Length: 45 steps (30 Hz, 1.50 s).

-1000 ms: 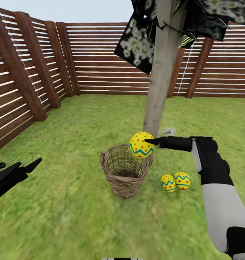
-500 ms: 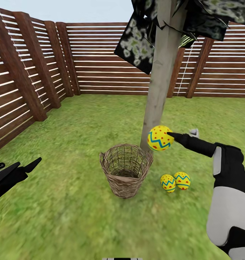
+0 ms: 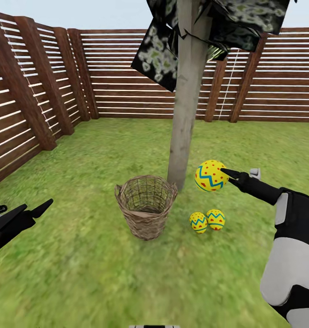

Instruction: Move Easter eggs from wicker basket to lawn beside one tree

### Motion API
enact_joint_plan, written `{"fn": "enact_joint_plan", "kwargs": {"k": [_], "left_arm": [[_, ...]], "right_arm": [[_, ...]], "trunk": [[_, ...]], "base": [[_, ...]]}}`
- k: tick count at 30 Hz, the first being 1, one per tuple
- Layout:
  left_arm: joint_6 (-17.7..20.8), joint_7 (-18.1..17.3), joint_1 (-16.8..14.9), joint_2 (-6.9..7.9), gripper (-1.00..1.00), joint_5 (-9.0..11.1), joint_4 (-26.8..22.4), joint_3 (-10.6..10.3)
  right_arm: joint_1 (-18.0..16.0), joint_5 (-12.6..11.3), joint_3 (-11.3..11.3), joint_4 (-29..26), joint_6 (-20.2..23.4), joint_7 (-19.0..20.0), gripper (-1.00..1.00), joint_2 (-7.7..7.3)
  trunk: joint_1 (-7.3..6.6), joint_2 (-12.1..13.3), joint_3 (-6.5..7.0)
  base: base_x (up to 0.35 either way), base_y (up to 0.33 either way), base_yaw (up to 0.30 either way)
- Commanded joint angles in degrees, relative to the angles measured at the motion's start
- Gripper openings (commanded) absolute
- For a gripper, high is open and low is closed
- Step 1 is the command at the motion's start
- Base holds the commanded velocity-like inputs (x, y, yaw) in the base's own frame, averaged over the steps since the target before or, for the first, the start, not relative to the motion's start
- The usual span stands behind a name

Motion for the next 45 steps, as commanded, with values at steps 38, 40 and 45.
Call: {"fn": "enact_joint_plan", "kwargs": {"k": [38,40,45], "left_arm": [[0.1,8.7,-0.7,-2.6,1.0,-0.1,-3.2,-14.7],[0.1,8.7,-0.7,-2.61,1.0,-0.1,-3.1,-14.6],[0.1,8.7,-0.7,-2.61,1.0,-0.1,-3.2,-14.7]], "right_arm": [[1.6,12.6,9.5,3.9,-16.9,-26.0,-1.0,-0.05],[1.6,12.8,9.6,4.3,-17.2,-26.0,-1.0,-0.05],[1.6,12.7,9.6,5.1,-17.3,-25.7,-1.0,-0.05]], "trunk": [[-0.02,0.0,2.13],[-0.02,0.0,2.13],[-0.02,0.0,2.37]], "base": [[0.128,-0.034,-0.158],[0.0,-0.298,0.0],[0.036,-0.327,-0.152]]}}
